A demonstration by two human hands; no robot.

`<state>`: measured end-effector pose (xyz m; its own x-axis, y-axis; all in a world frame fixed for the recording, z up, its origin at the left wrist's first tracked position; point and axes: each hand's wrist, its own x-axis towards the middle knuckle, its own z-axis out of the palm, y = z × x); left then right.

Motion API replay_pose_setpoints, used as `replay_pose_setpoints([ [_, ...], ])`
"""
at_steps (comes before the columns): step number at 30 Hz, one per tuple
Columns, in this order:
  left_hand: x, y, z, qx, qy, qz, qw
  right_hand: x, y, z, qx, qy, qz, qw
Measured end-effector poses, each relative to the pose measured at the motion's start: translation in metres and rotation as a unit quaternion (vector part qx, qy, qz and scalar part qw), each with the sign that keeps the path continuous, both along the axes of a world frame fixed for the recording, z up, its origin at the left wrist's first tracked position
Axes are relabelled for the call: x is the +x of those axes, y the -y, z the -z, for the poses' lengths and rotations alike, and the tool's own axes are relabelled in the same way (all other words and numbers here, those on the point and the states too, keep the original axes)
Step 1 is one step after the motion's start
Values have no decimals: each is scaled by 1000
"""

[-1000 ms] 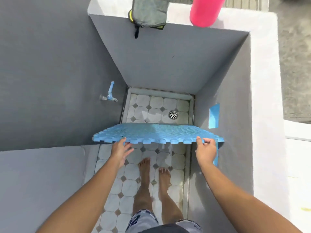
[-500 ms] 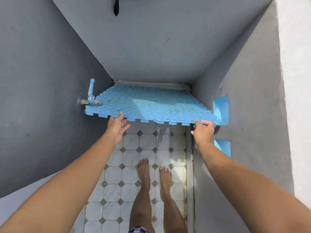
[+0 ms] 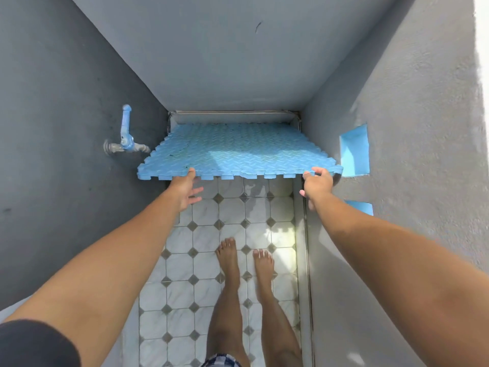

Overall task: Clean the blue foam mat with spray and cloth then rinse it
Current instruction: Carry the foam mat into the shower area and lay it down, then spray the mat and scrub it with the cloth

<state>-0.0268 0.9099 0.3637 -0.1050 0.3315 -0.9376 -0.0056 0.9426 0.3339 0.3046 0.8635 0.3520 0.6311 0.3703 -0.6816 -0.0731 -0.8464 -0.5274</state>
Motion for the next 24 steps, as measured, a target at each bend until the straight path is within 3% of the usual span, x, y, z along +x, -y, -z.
replay_pose_setpoints([
  [7, 5, 46, -30, -46, -116, 166, 978, -13, 39, -22, -68, -7, -109, 992],
  [14, 34, 36, -122, 145, -78, 174, 971, -24, 34, -111, 10, -34, -148, 988],
  [20, 47, -47, -251, 341, -115, 185, 914, -23, -39, -233, 151, -3, -158, 976],
  [24, 55, -115, -315, 420, -114, 188, 880, -24, -104, -308, 234, 0, -156, 960],
])
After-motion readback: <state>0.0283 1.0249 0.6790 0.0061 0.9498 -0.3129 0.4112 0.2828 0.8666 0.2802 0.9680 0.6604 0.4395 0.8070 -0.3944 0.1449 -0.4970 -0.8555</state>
